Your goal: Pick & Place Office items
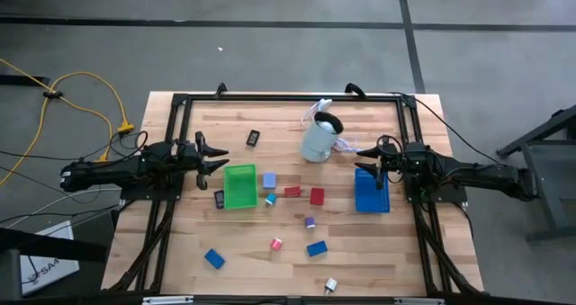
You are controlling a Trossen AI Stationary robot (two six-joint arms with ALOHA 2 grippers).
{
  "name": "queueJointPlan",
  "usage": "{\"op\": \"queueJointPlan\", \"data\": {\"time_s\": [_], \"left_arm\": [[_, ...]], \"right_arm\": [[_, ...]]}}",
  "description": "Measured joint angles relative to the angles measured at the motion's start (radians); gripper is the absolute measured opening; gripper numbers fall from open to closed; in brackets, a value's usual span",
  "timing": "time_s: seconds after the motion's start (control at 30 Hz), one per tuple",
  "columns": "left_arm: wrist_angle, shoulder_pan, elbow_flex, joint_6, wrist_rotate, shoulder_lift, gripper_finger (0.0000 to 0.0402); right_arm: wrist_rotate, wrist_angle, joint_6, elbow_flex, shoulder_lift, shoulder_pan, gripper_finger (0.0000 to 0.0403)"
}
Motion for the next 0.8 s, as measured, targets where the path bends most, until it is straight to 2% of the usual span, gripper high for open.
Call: {"op": "queueJointPlan", "data": {"time_s": [0.8], "left_arm": [[-0.005, 0.0, 0.0, 0.008, 0.026, 0.0, 0.012]], "right_arm": [[0.0, 0.0, 0.0, 0.0, 0.0, 0.0, 0.0175]]}}
